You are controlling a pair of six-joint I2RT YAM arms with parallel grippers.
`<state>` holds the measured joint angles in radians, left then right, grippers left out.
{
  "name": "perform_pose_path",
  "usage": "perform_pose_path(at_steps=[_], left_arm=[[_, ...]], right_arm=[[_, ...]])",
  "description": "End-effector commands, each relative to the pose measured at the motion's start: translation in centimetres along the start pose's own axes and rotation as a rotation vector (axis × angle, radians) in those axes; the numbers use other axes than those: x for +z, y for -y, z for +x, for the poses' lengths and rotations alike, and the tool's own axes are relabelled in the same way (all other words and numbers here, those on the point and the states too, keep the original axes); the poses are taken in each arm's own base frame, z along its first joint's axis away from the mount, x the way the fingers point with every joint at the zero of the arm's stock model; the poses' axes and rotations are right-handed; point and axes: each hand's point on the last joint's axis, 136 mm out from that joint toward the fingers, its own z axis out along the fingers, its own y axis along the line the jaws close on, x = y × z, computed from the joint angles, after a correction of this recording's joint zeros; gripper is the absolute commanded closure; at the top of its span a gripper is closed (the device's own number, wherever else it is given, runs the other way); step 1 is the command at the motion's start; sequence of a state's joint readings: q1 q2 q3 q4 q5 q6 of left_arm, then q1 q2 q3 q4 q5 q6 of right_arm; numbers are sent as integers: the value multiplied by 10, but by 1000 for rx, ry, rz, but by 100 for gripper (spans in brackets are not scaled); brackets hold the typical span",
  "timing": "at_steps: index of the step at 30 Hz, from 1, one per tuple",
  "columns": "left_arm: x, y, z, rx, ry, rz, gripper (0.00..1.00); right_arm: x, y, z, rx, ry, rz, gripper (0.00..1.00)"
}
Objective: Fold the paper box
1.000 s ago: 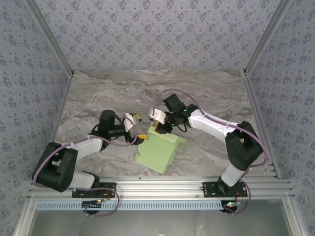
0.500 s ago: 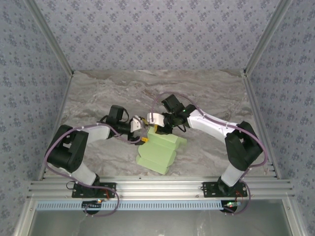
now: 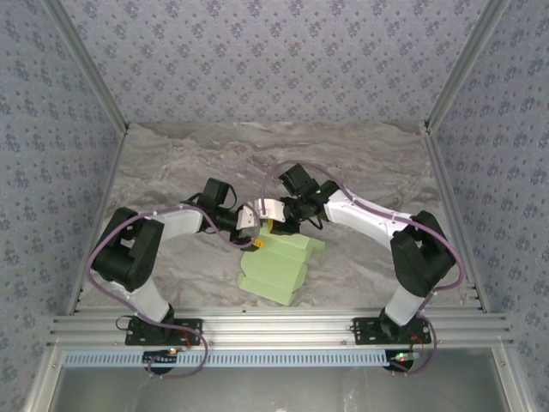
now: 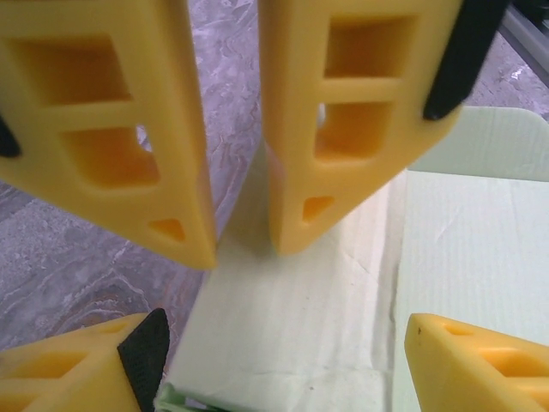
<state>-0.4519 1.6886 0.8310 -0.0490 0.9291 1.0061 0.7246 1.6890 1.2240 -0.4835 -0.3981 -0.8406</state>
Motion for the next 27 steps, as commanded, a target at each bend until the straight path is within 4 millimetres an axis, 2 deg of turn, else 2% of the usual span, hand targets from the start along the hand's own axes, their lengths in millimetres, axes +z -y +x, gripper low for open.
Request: perform_pose_path(at_steps=[1, 5, 10, 11, 13, 14, 16, 19, 23, 27], left_arm=[[-3, 10, -3, 15, 6, 21, 25], [-3, 7, -1, 14, -7, 12, 26], [-3, 4, 0, 8, -20, 11, 38], [-2, 5, 1, 9, -26, 13, 40], [0, 6, 2, 4, -38, 16, 41], [1, 5, 2, 10, -43, 10, 46], [3, 2, 2, 0, -51, -19, 48], [5, -2, 2, -27, -65, -76, 57], [7, 0, 2, -29, -70, -129, 57], [8, 5, 1, -37, -57, -139, 58]], right_arm=[[4, -21, 22, 18, -71, -78, 80], [3, -20, 21, 16, -68, -74, 80], [1, -19, 19, 11, -62, -66, 80], [5, -27, 28, 22, -77, -85, 80], [5, -26, 28, 30, -67, -82, 80], [4, -26, 27, 35, -62, -81, 80], [2, -23, 25, 44, -45, -65, 80], [0, -15, 21, 47, -11, 6, 80], [-5, -12, 18, 54, 25, 55, 79], [-10, -10, 15, 75, 41, 81, 74]])
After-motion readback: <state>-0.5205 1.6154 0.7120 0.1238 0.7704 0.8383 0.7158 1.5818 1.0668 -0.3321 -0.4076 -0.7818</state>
